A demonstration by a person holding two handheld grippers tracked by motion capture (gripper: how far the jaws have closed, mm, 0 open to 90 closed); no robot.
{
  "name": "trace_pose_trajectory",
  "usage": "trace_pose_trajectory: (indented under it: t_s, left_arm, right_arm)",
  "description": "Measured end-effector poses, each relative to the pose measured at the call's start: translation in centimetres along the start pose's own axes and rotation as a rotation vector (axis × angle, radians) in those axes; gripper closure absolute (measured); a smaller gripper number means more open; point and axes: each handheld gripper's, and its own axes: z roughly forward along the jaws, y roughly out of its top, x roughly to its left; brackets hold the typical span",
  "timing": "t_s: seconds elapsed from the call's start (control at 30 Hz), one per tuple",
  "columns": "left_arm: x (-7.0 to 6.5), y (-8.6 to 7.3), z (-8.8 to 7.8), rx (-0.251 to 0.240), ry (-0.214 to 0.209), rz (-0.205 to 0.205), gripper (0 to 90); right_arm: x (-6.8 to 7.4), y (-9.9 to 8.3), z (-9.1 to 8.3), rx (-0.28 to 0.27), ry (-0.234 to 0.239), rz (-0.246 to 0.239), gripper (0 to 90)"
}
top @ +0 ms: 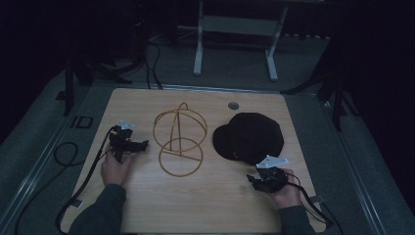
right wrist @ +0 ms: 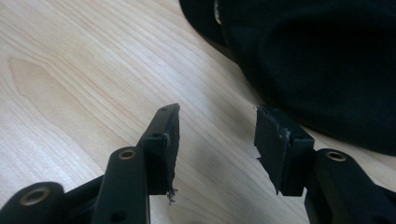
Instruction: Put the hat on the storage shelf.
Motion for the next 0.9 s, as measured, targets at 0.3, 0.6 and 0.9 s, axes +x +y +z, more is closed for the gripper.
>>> trace_pose_trajectory:
  t_s: [0.3, 0.6, 0.9]
  left_arm:
    - [0.1, 0.0, 0.0, -0.001, 0.001, 0.001, 2.3]
    - [0.1, 0.0, 0.0, -0.002, 0.003, -0.001, 2.3]
    - [0.1, 0.0, 0.0, -0.001, 0.006, -0.006, 2.3]
  right_arm:
    - [0.3, 1.4, 0.0, 0.0, 0.018, -0.044, 49.5]
    - [0.6, 2.6, -0.1, -0.002, 0.024, -0.076, 48.7]
    - [0.8, 3.7, 0.3, 0.019, 0.013, -0.11, 48.1]
